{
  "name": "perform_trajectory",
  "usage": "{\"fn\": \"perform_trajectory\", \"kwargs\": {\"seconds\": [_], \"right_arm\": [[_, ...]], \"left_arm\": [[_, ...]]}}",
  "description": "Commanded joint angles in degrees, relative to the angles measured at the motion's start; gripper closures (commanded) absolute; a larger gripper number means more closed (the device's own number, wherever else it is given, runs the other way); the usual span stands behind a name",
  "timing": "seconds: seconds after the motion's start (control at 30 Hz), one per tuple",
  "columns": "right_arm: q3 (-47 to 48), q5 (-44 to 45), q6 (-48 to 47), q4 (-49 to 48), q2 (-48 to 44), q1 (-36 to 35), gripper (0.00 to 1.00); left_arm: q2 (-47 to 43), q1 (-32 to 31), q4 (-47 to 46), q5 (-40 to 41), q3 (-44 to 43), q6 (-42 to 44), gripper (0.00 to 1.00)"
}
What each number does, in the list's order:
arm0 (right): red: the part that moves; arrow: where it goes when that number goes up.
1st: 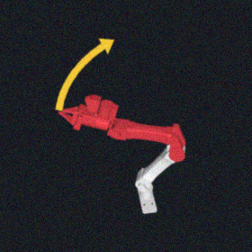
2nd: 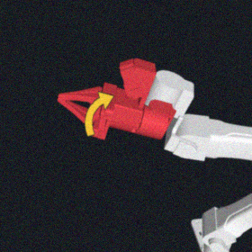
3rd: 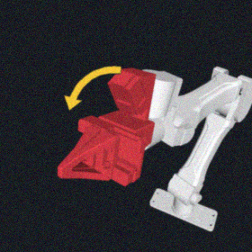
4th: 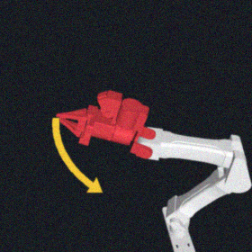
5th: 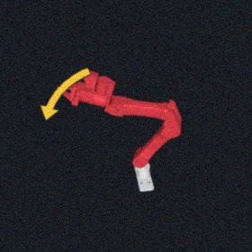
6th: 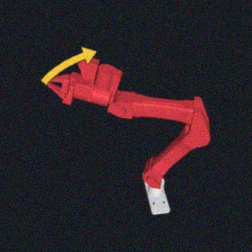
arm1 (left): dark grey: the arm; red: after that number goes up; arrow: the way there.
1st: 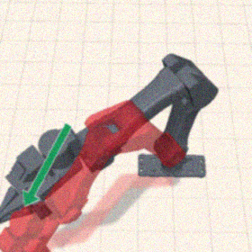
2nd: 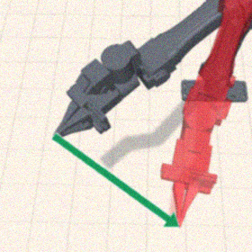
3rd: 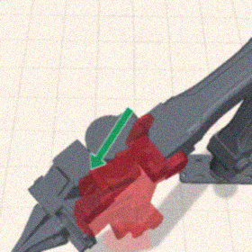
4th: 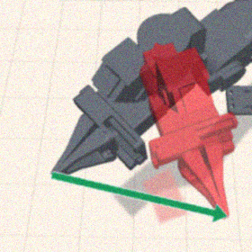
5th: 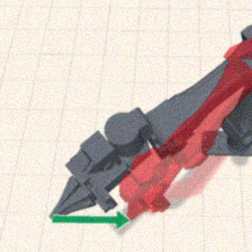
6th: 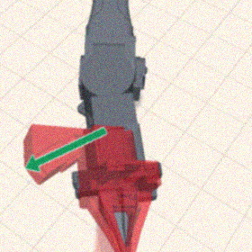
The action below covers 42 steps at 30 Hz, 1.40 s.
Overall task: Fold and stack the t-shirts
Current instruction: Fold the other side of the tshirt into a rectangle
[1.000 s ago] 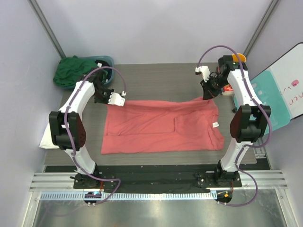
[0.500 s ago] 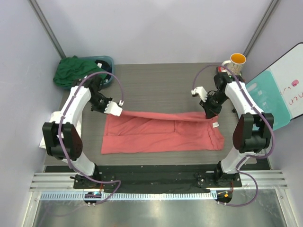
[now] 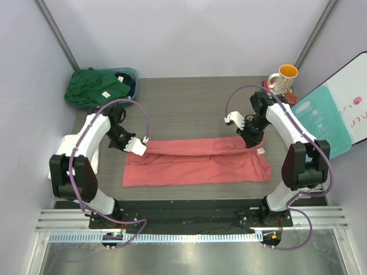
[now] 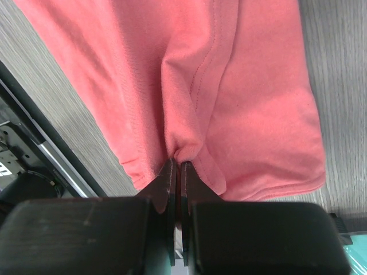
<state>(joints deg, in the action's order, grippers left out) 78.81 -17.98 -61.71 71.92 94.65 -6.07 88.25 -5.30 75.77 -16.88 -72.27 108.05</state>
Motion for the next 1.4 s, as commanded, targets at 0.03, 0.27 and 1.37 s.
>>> {"fn": "perform_trajectory", "kwargs": {"seconds": [0.03,0.27,1.37], "right_arm": [[-2.9,3.2,-2.7,-0.2,-3.7,-0.9,0.99],[-5.5,3.4,-1.9,-1.7,-3.9,-2.9,0.99],[5.1,-5.0,8.8,-11.5,7.7,-6.2,0.41]], "left_arm": [[-0.8,-0.4,8.5,0.5,-2.1,1.5,1.0],[0.6,-0.9,14.4,1.9,-3.0,1.7,1.0],[14.5,-5.0,-12.4,4.9,-12.1,-21.4,0.64]]}}
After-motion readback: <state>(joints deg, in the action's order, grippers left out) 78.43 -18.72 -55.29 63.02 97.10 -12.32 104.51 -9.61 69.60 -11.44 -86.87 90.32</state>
